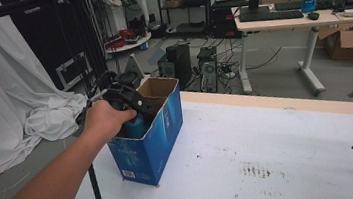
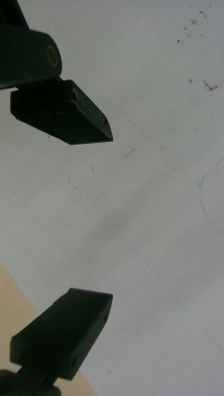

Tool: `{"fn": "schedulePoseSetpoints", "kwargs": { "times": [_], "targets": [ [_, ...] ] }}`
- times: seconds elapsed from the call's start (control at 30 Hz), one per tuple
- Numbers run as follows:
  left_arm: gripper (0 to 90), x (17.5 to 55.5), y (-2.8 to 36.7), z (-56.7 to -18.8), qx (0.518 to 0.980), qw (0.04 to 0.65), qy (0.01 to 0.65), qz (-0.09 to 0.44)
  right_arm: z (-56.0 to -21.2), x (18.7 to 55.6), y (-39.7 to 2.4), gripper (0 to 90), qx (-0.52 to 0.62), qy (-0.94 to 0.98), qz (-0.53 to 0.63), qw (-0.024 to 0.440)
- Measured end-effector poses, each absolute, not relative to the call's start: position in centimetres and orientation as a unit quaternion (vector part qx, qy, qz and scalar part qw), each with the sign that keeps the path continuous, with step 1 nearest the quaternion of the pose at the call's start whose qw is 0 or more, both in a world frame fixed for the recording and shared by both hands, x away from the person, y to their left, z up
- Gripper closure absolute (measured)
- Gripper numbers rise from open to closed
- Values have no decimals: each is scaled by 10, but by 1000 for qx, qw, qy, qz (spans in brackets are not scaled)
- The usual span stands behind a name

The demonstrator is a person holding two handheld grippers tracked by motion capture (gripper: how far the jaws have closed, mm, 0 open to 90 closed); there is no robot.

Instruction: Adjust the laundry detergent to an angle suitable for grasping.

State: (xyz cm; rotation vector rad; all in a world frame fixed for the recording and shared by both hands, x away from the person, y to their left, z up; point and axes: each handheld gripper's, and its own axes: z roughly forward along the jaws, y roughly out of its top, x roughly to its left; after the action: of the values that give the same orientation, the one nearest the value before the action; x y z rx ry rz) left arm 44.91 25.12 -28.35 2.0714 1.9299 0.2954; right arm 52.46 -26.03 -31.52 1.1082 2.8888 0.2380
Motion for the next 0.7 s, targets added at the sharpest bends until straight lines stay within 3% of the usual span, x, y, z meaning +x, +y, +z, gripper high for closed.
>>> {"fn": "schedulePoseSetpoints", "kwargs": {
  "times": [0.7],
  "targets": [
    [286,443,252,-266,714,175,668,121,-314,522,-258,186,353,932,76,18]
  ]
}}
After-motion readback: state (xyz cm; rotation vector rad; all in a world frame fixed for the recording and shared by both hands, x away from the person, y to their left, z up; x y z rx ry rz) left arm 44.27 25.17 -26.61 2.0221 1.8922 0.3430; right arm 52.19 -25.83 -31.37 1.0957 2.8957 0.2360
